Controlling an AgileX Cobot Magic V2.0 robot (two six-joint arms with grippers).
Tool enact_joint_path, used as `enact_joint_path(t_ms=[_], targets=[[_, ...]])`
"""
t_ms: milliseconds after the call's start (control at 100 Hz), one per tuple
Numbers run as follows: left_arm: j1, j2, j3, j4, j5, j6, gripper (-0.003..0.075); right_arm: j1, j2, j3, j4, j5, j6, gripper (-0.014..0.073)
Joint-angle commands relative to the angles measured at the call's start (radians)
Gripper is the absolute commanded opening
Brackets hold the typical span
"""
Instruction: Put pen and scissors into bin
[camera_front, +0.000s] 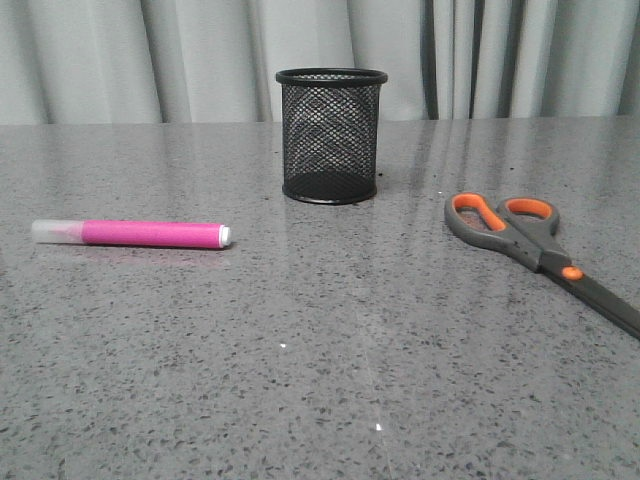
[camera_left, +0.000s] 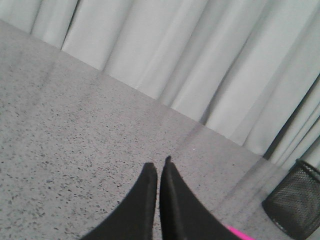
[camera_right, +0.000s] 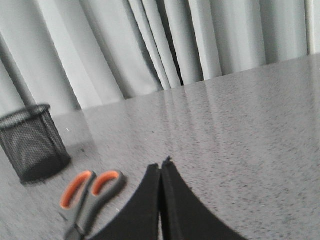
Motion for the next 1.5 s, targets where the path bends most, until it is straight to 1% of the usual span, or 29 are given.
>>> enact_joint_path(t_ms=[0, 160, 270, 410, 560, 630, 690, 800, 930, 1080, 1150, 1190, 1240, 1290, 1310, 1340, 1360, 1410, 1450, 1490], targets=[[0.0, -0.031, 0.044, -0.097, -0.07, -0.008, -0.0019, -0.006, -0.019, 0.014, 0.109, -0.087, -0.001, -0.0069], [0.0, -0.031, 0.03, -0.188, -0.07, -0.008, -0.0019, -0.006, -0.019, -0.026, 0.121, -0.059, -0.001, -0.0068], [0.0, -0.031, -0.006, -0.192, -0.037, -0.006, -0.002, -0.006, -0.008, -0.081, 0.119, -0.002, -0.001, -0.0068], [0.0, -0.017, -0.089, -0.117, 0.045, -0.004, -0.0019, -0.006, 0.081, -0.161, 0.074, 0.096, -0.003, -0.0067], [0.0, 0.065, -0.223, 0.032, 0.179, 0.001, -0.002, -0.006, 0.246, -0.268, 0.027, 0.177, -0.003, -0.0067], [0.0, 0.117, -0.293, 0.064, 0.252, 0.057, -0.0019, -0.006, 0.335, -0.331, 0.006, 0.24, -0.005, -0.0067], [0.0, 0.165, -0.352, 0.064, 0.31, 0.141, -0.0019, -0.006, 0.407, -0.384, 0.003, 0.303, -0.033, -0.0067], [0.0, 0.249, -0.441, 0.064, 0.374, 0.231, -0.0019, -0.006, 0.527, -0.482, 0.003, 0.381, -0.063, -0.0067], [0.0, 0.322, -0.5, 0.064, 0.405, 0.258, -0.0019, -0.006, 0.613, -0.557, 0.003, 0.418, -0.071, -0.0067], [0.0, 0.383, -0.526, 0.059, 0.408, 0.258, -0.0018, -0.006, 0.652, -0.593, 0.003, 0.442, -0.073, -0.0067], [0.0, 0.406, -0.535, 0.049, 0.408, 0.26, -0.0014, -0.006, 0.658, -0.605, 0.003, 0.446, -0.079, -0.0043], [0.0, 0.419, -0.539, 0.044, 0.409, 0.26, 0.0001, -0.006, 0.658, -0.612, 0.003, 0.453, -0.081, -0.0014], [0.0, 0.437, -0.548, 0.037, 0.41, 0.26, 0.0043, -0.006, 0.658, -0.619, 0.003, 0.456, -0.082, 0.0045], [0.0, 0.46, -0.558, 0.034, 0.41, 0.262, 0.0109, -0.006, 0.658, -0.626, 0.003, 0.456, -0.081, 0.0136], [0.0, 0.466, -0.558, 0.034, 0.41, 0.262, 0.0143, -0.006, 0.658, -0.626, 0.003, 0.456, -0.081, 0.0162], [0.0, 0.48, -0.564, 0.032, 0.41, 0.262, 0.0206, -0.006, 0.658, -0.628, 0.003, 0.456, -0.081, 0.0227], [0.0, 0.486, -0.567, 0.032, 0.41, 0.262, 0.0232, -0.006, 0.658, -0.628, 0.003, 0.456, -0.081, 0.0265], [0.0, 0.51, -0.571, 0.032, 0.41, 0.262, 0.0328, -0.006, 0.658, -0.628, 0.003, 0.454, -0.081, 0.0337], [0.0, 0.524, -0.576, 0.032, 0.411, 0.264, 0.037, -0.006, 0.658, -0.628, 0.003, 0.454, -0.081, 0.0374], [0.0, 0.542, -0.58, 0.025, 0.413, 0.269, 0.0397, -0.006, 0.658, -0.628, 0.003, 0.456, -0.081, 0.0382]])
